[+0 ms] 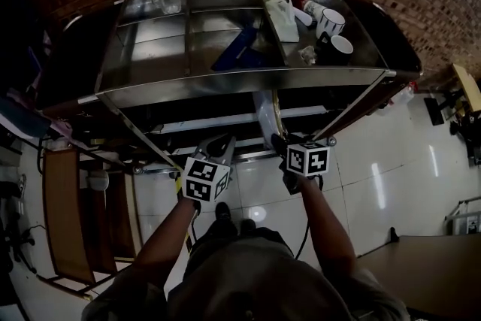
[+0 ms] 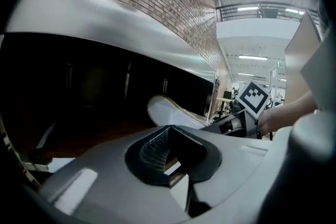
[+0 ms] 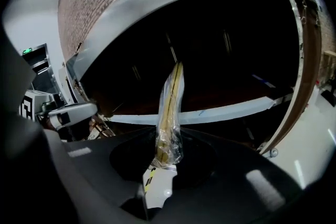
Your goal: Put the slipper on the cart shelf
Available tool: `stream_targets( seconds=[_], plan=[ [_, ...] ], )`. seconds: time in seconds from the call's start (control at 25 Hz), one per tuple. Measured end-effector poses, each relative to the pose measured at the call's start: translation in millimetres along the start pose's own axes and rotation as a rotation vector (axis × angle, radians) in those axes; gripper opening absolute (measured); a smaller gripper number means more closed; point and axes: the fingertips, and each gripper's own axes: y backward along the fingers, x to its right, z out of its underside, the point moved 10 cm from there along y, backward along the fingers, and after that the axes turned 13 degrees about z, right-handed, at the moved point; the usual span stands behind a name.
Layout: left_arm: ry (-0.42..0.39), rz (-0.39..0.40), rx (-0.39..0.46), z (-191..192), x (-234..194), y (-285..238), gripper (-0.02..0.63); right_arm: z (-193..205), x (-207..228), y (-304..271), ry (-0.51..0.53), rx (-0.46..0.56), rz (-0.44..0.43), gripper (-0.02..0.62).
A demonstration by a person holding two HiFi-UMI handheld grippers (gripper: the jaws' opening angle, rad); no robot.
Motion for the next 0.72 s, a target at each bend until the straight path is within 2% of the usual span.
stream_targets(
  seconds=[0.28,0.72],
  plan=[
    [0.001,0.03,-0.008,-6,-13,-12,0.008,-21,2,-36,-0.06,-0.006,0.046,0.063],
    [0.003,-0.078,-0.007,-16,-15,-36,0.008,-51,24,-78,-0.053,-0.011,-0.019,0.071]
  ],
)
